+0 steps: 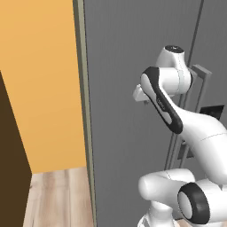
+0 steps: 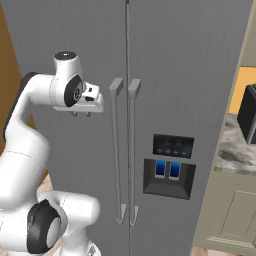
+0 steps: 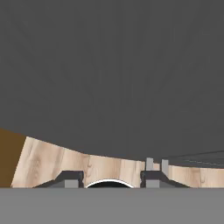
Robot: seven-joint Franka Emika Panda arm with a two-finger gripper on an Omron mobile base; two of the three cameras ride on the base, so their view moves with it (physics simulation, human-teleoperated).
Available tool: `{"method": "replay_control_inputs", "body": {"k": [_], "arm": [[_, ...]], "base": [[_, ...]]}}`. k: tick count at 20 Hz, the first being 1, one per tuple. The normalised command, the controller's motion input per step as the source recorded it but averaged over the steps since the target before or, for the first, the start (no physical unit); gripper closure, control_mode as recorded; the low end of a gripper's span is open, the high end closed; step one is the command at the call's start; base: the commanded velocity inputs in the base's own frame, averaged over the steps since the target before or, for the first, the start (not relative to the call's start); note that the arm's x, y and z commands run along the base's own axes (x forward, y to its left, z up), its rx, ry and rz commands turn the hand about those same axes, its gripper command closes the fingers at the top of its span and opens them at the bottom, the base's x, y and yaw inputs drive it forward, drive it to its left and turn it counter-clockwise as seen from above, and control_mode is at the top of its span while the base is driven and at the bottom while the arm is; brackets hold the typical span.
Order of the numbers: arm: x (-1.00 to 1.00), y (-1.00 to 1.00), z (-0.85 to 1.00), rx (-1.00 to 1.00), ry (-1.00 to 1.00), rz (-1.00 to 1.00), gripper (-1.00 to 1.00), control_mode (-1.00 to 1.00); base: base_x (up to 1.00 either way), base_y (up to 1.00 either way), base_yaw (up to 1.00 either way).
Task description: Open the freezer door, pick up the ice cube tray from the freezer, and place it on the dining counter.
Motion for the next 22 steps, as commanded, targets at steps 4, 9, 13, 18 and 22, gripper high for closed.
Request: {"method": "replay_control_inputs", "body": {"k": [4, 9, 13, 18, 22], "arm": [[-0.24, -0.02, 0.0, 0.0, 0.0, 0.0, -1.0, -1.0], [-0.8, -0.28, 0.0, 0.0, 0.0, -0.05, -1.0, -1.0], [-0.84, -0.27, -0.01, 0.0, 0.0, -0.05, -1.0, -1.0], [-0.6, -0.13, 0.0, 0.0, 0.0, -0.04, -1.0, -1.0], [-0.49, -0.06, 0.0, 0.0, 0.0, -0.04, -1.0, -1.0]], "base": [[0.0, 0.0, 0.0], [0.0, 0.0, 0.0], [0.0, 0.0, 0.0], [0.0, 0.0, 0.0], [0.0, 0.0, 0.0]]}}
